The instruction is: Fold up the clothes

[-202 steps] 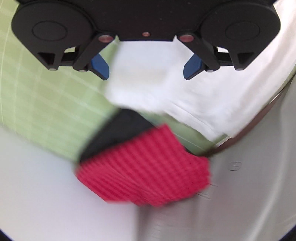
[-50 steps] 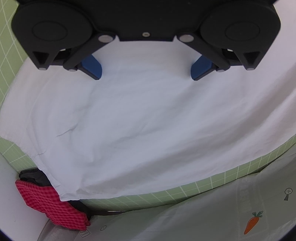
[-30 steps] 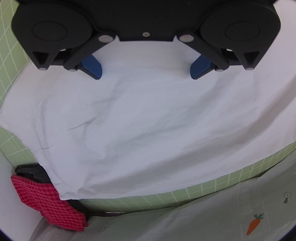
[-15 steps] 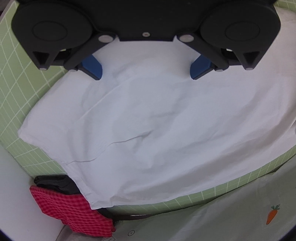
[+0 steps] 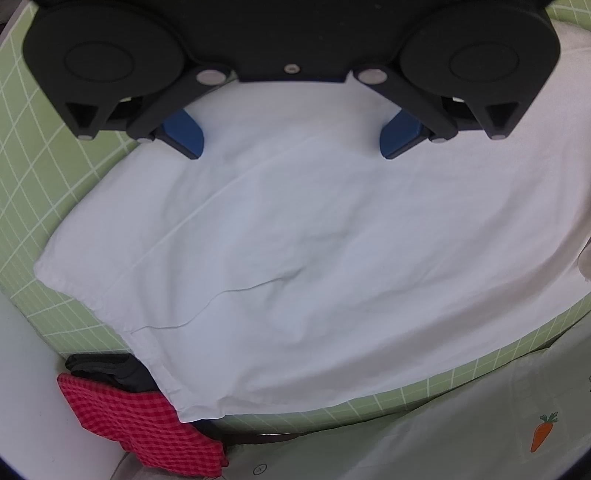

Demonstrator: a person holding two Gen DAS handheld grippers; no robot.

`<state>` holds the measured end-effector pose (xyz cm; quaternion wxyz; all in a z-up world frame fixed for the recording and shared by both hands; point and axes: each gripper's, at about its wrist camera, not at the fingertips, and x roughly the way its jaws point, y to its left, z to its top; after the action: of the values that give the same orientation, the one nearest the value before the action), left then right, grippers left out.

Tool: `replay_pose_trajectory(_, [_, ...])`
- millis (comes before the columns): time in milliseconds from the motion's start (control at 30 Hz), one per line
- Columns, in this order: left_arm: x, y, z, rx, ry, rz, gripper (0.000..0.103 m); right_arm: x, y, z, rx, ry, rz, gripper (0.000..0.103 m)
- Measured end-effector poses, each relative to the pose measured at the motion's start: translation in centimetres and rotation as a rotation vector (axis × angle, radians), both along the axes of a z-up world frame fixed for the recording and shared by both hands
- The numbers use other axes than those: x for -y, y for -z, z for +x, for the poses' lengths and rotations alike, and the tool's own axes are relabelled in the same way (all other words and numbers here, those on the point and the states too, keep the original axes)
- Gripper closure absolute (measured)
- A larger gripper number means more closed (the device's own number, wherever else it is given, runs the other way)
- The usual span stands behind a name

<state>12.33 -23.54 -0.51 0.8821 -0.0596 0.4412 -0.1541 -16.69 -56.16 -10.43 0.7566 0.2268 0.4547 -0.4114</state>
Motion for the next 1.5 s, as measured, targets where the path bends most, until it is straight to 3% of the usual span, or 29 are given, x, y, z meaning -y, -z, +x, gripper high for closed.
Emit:
replay_pose_trajectory(200, [-2.2, 3.4, 4.1, -0.059, -0.153, 0.064, 0.031, 0.0, 0.1, 0.3, -0.003, 0.01, -0.003, 0.0])
replay_pose_trajectory(333, [0.0, 5.4, 5.0, -0.126, -0.061, 0.04, 0.032, 0.0, 0.1, 0.4, -0.002, 0.017, -0.006, 0.0])
replay_pose_trajectory(433, [4.3, 6.2, 4.3, -0.141, 0.093, 0.079, 0.031, 0.0, 0.1, 0.3, -0.001, 0.021, -0.01, 0.0])
replay_pose_trajectory(467, [5.7, 6.6, 4.0, -0.137, 0.114, 0.124, 0.026, 0.0, 0.2, 0.3, 0.0, 0.022, -0.011, 0.0])
replay_pose_trajectory(567, [8.0, 8.0, 3.4, -0.146, 0.098, 0.216, 0.024, 0.0, 0.2, 0.2, 0.003, 0.023, -0.011, 0.0])
replay_pose_trajectory(767, [7.9, 8.6, 4.1, -0.197, 0.069, 0.213, 0.019, 0.5, 0.1, 0.2, -0.001, -0.014, 0.001, 0.0])
replay_pose_trajectory(967, [8.8, 8.8, 4.4, -0.208, 0.054, 0.263, 0.017, 1.5, -0.9, 0.7, -0.003, -0.046, -0.018, 0.0])
replay_pose_trajectory(1100, [9.6, 9.1, 4.7, -0.218, 0.041, 0.313, 0.015, 3.9, -1.9, 0.3, 0.075, -0.038, -0.051, 0.0])
replay_pose_trajectory(1267, [10.5, 9.5, 5.2, -0.234, 0.03, 0.373, 0.007, 9.5, -1.0, -1.0, 0.04, 0.036, -0.149, 0.0])
replay_pose_trajectory(1500, [11.1, 9.7, 5.3, -0.248, -0.023, 0.411, 0.0, 17.7, 0.5, -3.8, 0.071, 0.093, -0.182, 0.0])
